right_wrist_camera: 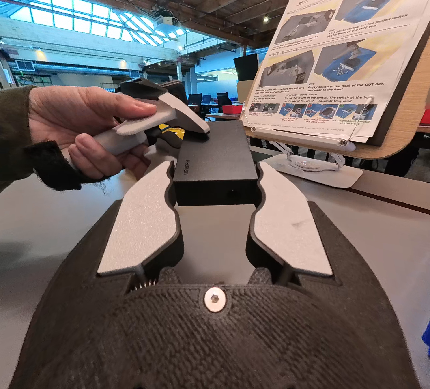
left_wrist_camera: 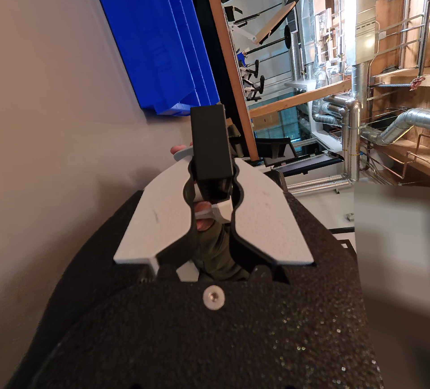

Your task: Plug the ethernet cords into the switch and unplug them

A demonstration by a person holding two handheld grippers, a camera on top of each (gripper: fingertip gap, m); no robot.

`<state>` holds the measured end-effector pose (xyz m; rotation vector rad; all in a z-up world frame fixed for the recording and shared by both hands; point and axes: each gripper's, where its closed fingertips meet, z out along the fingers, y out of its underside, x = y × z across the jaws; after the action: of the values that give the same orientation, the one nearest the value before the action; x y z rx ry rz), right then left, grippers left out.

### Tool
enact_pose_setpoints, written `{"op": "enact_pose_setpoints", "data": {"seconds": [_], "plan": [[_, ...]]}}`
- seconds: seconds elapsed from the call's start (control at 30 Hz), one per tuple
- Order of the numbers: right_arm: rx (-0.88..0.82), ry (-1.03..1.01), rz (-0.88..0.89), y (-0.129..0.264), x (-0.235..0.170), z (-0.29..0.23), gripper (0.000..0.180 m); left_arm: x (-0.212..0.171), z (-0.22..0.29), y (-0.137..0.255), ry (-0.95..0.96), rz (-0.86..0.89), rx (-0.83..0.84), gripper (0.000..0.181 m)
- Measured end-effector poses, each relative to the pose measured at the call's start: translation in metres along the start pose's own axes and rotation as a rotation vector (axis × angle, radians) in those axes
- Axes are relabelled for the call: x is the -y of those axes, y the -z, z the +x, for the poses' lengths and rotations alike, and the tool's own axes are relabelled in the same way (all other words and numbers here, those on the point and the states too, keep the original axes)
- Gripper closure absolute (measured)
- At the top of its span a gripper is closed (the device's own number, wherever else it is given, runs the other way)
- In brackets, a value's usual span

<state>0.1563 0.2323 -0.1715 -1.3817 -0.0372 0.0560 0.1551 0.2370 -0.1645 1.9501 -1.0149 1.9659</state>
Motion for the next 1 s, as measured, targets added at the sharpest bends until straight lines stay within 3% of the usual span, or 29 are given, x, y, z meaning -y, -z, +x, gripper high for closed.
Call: {"op": "enact_pose_setpoints", "data": {"seconds": [0.47, 0.73, 0.87, 1.0], "plan": [[0.024, -0.113, 0.002, 0.005, 0.002, -0.001, 0.115, 0.004, 0.008, -0.005, -0.105, 0.024, -0.022, 0.144], [0.01, -0.203, 0.015, 0.009, 0.002, 0.012, 0.115, 0.022, 0.018, 0.021, -0.279, 0.146, 0.033, 0.142], [-0.027, -0.181, 0.013, 0.012, 0.002, 0.018, 0.116, 0.042, 0.027, 0.061, -0.543, 0.243, 0.215, 0.142], [-0.057, -0.124, 0.001, 0.014, 0.002, 0.021, 0.116, 0.077, 0.022, 0.144, -0.719, 0.267, 0.548, 0.14]]}}
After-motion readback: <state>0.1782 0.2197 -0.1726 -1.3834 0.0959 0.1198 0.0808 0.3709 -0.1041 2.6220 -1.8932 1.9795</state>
